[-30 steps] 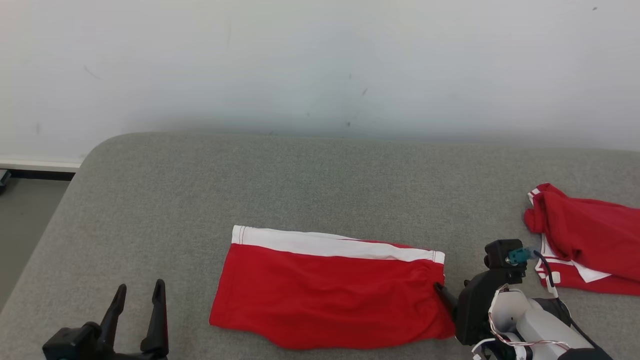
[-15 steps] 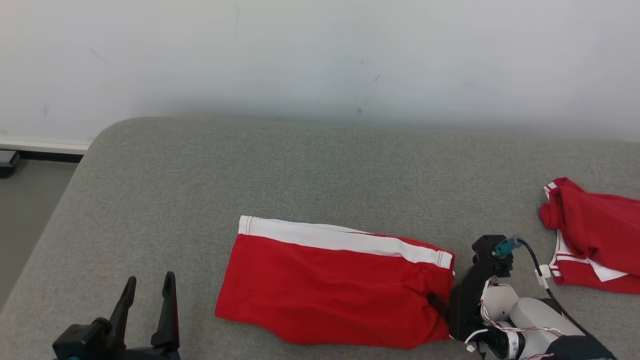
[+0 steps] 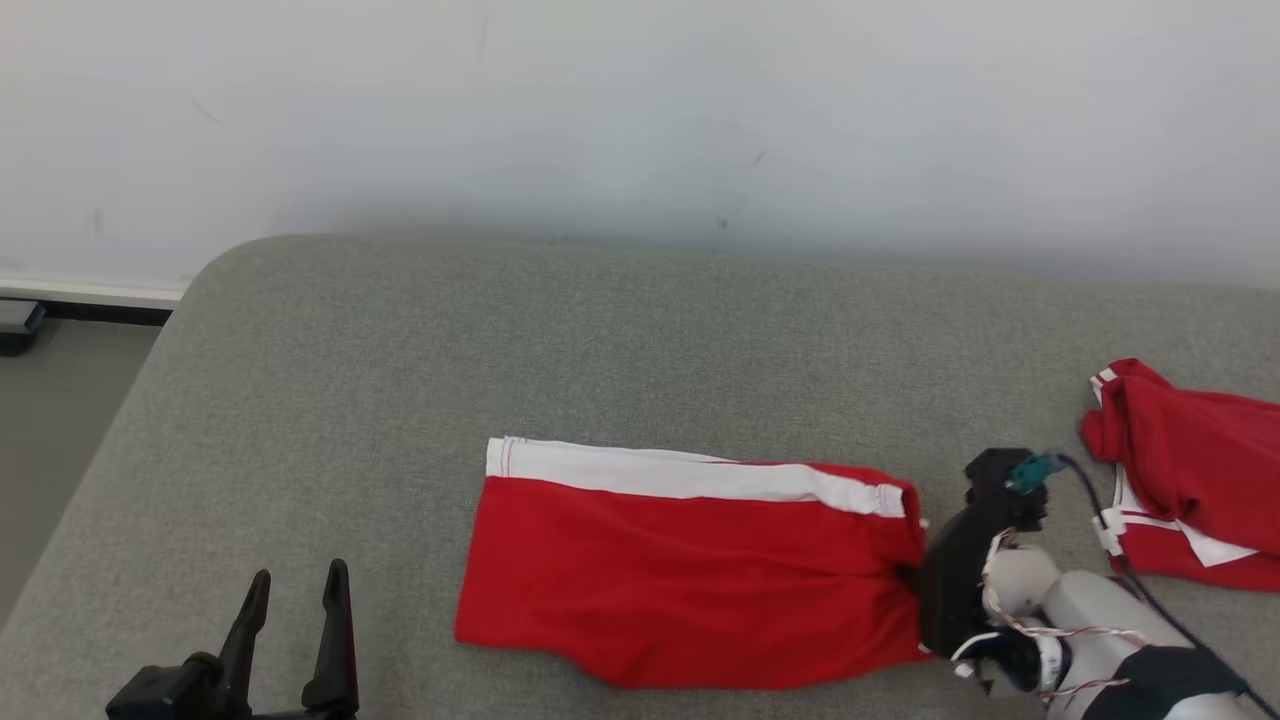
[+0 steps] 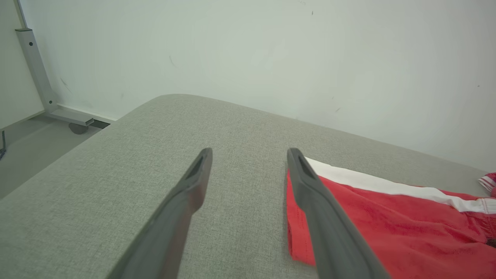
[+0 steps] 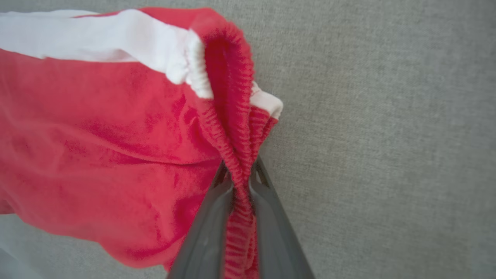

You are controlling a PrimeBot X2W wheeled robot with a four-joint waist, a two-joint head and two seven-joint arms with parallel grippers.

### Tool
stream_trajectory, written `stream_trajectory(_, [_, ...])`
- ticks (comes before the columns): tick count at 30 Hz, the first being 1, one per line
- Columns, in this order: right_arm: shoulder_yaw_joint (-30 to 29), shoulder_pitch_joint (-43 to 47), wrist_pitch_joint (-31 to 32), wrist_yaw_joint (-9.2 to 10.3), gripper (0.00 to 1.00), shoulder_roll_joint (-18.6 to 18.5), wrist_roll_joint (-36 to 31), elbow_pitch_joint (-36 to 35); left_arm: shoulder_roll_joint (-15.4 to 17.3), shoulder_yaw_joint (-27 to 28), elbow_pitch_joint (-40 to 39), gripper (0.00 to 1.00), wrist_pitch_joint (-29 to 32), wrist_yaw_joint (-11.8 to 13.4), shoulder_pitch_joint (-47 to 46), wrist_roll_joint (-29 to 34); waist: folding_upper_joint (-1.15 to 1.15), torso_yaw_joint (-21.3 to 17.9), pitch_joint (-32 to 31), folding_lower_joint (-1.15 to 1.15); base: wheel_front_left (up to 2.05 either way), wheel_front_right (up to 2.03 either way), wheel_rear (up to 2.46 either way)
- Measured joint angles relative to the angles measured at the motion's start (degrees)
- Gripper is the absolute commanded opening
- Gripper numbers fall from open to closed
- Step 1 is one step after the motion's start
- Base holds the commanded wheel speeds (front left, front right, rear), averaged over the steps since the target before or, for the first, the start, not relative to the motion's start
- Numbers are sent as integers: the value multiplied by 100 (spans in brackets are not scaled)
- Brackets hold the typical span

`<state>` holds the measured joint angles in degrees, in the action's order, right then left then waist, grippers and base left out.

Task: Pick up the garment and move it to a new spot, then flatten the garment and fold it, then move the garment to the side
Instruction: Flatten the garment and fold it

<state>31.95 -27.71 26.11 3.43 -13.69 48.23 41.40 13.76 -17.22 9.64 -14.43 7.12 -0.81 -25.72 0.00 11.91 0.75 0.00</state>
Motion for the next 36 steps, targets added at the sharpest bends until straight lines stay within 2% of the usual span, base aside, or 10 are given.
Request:
stream_trajectory(6, [-170, -136, -99, -24, 0, -485, -41, 134, -19, 19, -15, 100, 0, 0, 37, 46, 0, -108, -55, 0, 0, 0, 0])
stream_trajectory(9, [-183, -141, -144, -53, 0, -532, -42, 137, -19, 22, -15, 100, 0, -1, 45, 52, 0, -171, -73, 0, 0, 0, 0])
stream_trajectory(14, [-244, -179, -148, -220, 0, -428, 74, 100, -23, 27, 2, 100, 0, -9, 60, 59, 0, -263, -106, 0, 0, 0, 0])
stream_trajectory(18, [-324, -216, -131, -459, 0, -298, 301, -110, -57, 8, 23, 100, 0, -16, 58, 76, 0, -296, -135, 0, 0, 0, 0])
stream_trajectory(22, [-346, -236, 119, -802, 0, -146, 623, -386, -101, -20, 79, 100, 0, -66, 52, 108, 0, -297, -181, 0, 0, 0, 0])
stream_trajectory(26, [-291, -253, 394, -900, 0, -34, 844, -660, -125, -49, 133, 100, 0, -115, 45, 111, 0, -281, -224, 0, 0, 0, 0])
stream_trajectory(36, [-201, -358, 957, -906, 0, 286, 1230, -971, -258, -160, 257, 100, 0, -207, 35, 226, 0, -113, -281, 0, 0, 0, 0])
